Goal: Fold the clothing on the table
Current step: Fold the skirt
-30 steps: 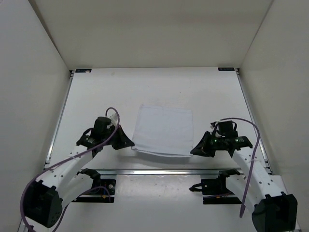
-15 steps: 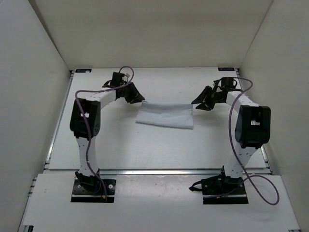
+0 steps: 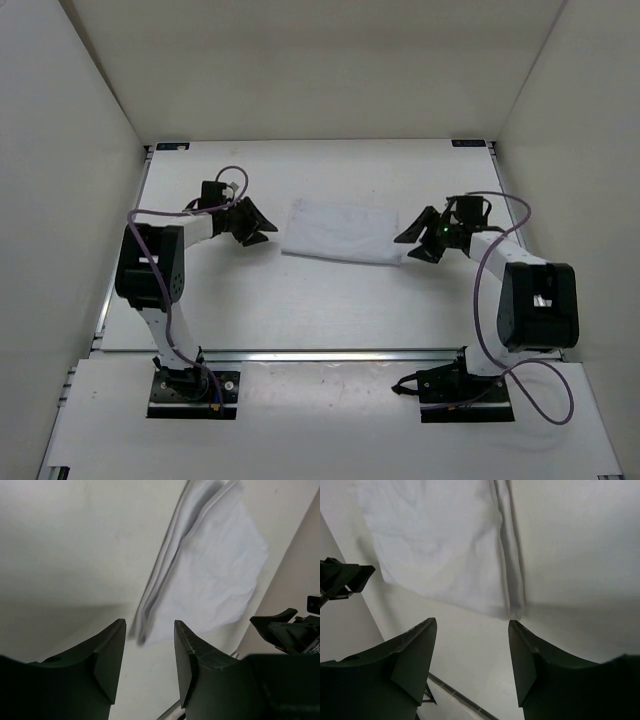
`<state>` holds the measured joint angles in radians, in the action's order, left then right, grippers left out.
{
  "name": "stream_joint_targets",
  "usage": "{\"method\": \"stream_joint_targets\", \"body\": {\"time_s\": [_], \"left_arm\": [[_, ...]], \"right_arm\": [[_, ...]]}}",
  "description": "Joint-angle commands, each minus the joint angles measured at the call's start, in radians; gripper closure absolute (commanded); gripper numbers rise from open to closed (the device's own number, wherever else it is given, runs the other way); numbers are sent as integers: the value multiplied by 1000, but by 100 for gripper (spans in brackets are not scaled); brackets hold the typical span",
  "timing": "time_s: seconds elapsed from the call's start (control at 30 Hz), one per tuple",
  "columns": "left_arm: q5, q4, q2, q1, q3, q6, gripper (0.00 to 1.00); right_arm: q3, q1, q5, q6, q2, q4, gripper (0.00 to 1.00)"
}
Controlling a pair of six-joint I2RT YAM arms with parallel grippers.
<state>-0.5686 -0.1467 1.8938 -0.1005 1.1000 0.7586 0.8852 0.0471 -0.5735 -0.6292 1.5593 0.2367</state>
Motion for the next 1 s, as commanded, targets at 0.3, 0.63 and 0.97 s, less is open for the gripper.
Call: {"method": "stream_joint_targets", "body": {"time_s": [0.3,0.63,0.97], "left_arm": [[248,24,-134,-159,-134,-36,44],[279,59,-62,-211,-124,1,100],[349,134,-280,-369,-412,108,100]], "right_arm": [[-269,-145,164,-311,-84,-295,45],[-165,-75,184,-270,74,-306,82],[-118,16,224,113,-96,97,100]]}}
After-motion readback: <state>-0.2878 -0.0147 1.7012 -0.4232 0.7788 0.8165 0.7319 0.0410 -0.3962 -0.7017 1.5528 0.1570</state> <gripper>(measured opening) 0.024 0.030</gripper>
